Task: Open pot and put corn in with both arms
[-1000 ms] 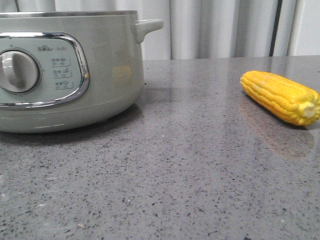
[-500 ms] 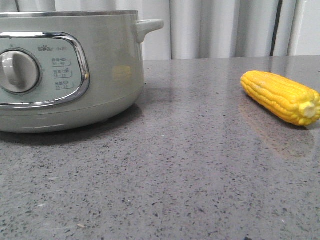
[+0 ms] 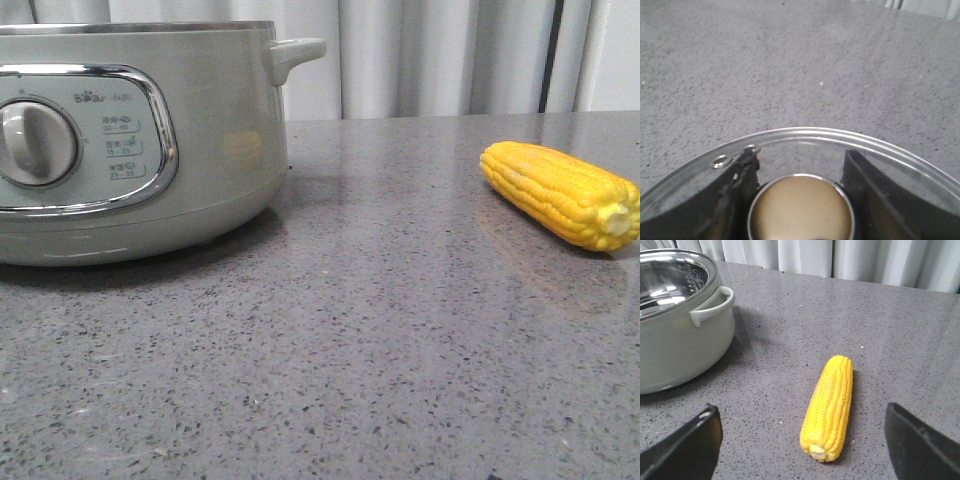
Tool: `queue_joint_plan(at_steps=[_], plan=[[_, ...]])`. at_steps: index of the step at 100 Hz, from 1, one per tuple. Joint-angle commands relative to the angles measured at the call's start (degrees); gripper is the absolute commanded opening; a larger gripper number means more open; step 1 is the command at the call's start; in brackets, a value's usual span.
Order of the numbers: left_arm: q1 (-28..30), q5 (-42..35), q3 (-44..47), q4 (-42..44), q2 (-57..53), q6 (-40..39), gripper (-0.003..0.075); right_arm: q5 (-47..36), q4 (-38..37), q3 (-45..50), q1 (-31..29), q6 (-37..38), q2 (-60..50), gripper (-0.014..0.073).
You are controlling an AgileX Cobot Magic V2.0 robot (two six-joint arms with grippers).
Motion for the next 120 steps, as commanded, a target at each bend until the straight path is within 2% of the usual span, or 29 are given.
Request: queue_joint_plan(at_steps=[1,8,25,35,51,65,92,107,120], plan=[[-0.3,-9.2,-0.3,0.1,-1.5,-0.1,0.0191,-4.8,-0.3,-2.0,-0.5,-0.2,0.5,0.0572],[-0.3,-9.4,0.6,0.2,-1.3,-0.1,0.0218,-4.8,-0.3,-2.0,-0.5,-0.2,0.5,0.0572],[-0.3,-9.4,1.7,0.1,-1.0,-0.1,0.0417,-4.7,-0.3,-2.0,-0.5,-0.2,0.5,0.0572],[-0.9,-9.4,1.5,0.1,-1.9,-0.5,0.0472,-4.9,-0.3,-2.0,-0.5,-0.2,1.7,0.0572],[-5.6,-9.1,-1.1,0.2,-7.6,-0.5,0.0474,-2.0,0.3,-4.0,-0.5,1.2,9.0,0.0572],[-9.1,-5.0,-4.8,0.2,-16.1,-0.5,0.0472,3.2,0.3,-11.2,-0.5,3.2,20.4,0.0572],[-15.7,1.5,-9.9,0.2,-32.3,-0.5,0.0472,5.6,-1.4,-23.6,-2.6,3.2,40.4,0.0571],[-17.4,3.4,-9.9,0.2,-38.9,-0.5,0.0472,6.7,-2.5,-24.7,-7.0,3.9,47.6,0.0543],[-17.4,4.5,-9.9,0.2,-42.2,-0.5,0.0472,7.9,-0.5,-24.7,-8.2,3.9,51.9,0.0506]])
